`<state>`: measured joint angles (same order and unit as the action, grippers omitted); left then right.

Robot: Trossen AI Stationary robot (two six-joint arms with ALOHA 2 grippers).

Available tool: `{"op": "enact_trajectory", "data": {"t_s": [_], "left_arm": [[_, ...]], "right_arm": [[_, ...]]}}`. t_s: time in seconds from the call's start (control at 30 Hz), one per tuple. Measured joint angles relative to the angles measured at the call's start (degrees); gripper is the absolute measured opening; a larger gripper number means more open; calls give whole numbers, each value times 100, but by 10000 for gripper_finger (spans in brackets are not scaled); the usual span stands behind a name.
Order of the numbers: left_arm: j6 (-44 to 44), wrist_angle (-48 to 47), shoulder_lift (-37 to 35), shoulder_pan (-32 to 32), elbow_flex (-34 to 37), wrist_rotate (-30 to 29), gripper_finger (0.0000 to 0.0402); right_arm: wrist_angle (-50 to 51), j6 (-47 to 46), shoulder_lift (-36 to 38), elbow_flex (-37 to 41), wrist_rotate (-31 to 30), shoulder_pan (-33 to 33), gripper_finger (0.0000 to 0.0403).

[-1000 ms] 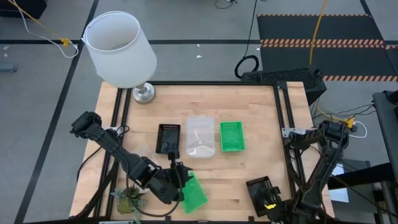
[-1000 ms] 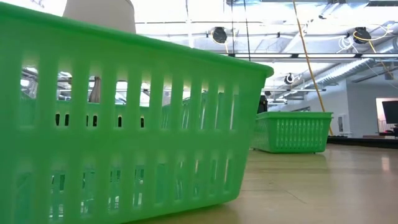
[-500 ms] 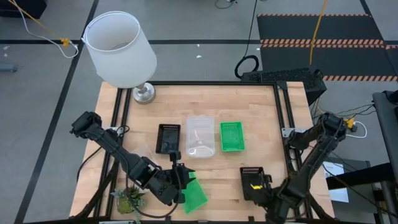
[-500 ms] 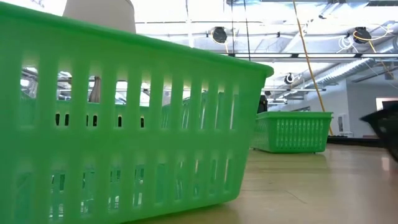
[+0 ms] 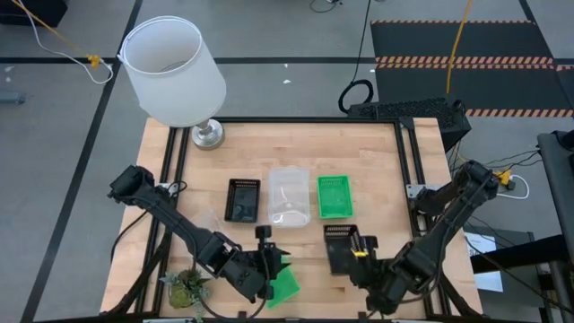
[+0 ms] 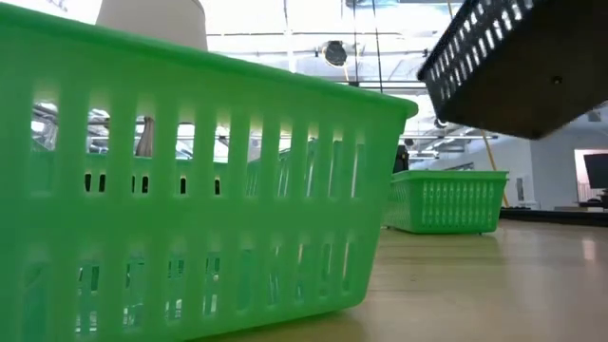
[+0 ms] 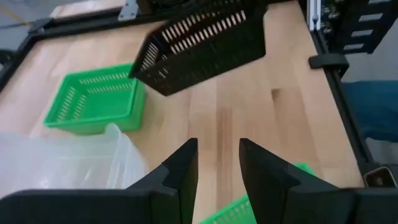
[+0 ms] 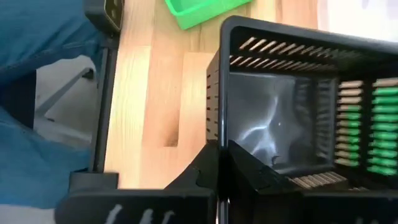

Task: Stack baskets by color
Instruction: Stack the bottom black bin on the black bins

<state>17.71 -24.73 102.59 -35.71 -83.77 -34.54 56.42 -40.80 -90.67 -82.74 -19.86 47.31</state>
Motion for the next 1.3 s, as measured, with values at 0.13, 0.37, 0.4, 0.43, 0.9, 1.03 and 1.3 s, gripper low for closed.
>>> {"op": "enact_trajectory", "data": {"t_s": [0.13, 0.37, 0.4, 0.43, 0.9, 1.03, 1.3], "left_arm": [[-88, 207, -29, 91, -7, 54, 122], [-381, 257, -33, 343, -7, 303, 182], [-432, 288, -33, 374, -7, 303, 194], [-517, 337, -33, 411, -7, 301, 205], [-1879, 539, -46, 842, -588, 528, 232], [-1892, 509, 4, 1021, -592, 655, 225], [-2046, 429, 160, 1130, -590, 385, 223]], "right_arm": [[145, 415, 0, -218, -47, -366, 6], [365, 1105, 0, -567, -89, -945, 6], [369, 1202, 0, -602, -91, -999, 6], [374, 1304, 0, -633, -91, -1062, 6], [336, 1931, 0, -688, -533, -1670, 6], [319, 1969, -7, -688, -819, -1744, 6], [42, 2369, -21, -530, -897, -1890, 6]]}}
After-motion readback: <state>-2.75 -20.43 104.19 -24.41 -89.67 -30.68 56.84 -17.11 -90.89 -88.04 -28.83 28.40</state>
